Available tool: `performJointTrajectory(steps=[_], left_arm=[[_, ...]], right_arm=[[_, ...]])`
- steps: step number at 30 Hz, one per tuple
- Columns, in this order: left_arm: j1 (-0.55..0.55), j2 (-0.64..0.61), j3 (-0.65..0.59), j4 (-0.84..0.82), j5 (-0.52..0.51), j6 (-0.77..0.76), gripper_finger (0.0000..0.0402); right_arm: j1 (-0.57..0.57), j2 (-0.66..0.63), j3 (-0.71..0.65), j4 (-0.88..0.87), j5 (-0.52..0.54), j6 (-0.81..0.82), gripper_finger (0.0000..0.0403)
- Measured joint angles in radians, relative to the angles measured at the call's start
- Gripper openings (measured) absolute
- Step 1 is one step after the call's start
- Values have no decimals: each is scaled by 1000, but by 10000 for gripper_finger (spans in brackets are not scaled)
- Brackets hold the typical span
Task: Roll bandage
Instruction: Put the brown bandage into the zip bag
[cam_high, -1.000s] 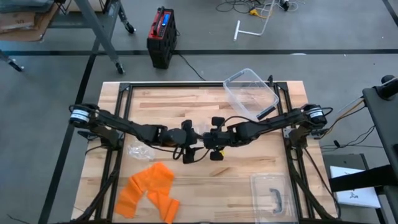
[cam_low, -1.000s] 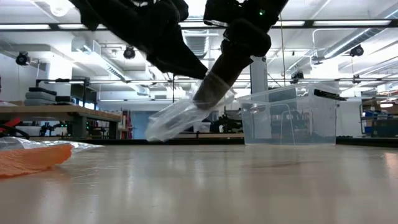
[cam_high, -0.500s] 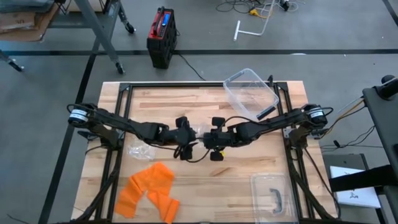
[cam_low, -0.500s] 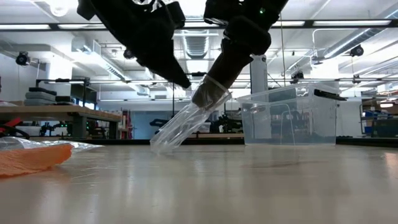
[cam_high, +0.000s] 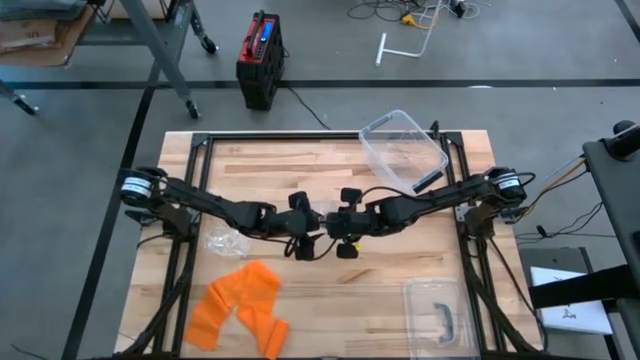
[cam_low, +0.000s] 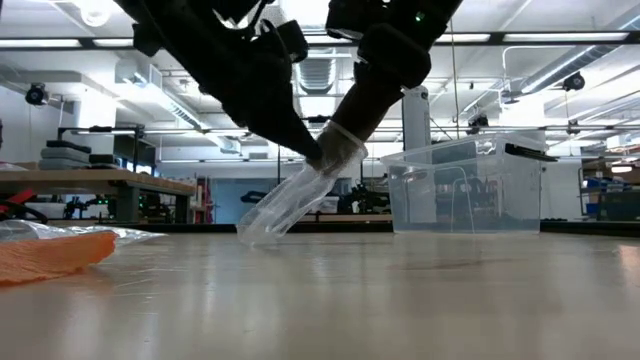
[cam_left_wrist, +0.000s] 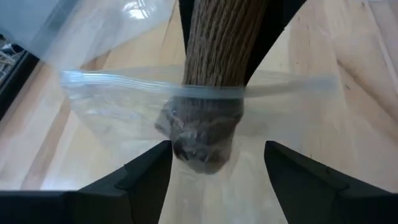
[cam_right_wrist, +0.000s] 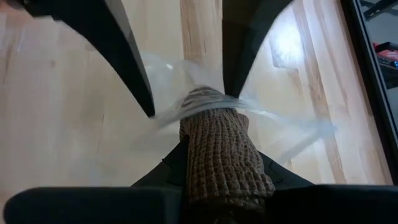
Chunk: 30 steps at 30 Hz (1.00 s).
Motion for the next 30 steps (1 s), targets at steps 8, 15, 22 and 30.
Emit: performJointTrajectory(steps=[8,15,22,30], left_arm=[[9,9,-1,122,-8,51,231],[4,7,44,142,1,105,211],[-18,3,138,-10,1,131,208],[-27,0,200,-85,3,147,219]], right_arm=[[0,2,-1,21,-32,-18,70],[0,2,-1,34,-32,-26,70],[0,2,-1,30,-34,-24,72],[0,2,-1,26,-33,-41,75]])
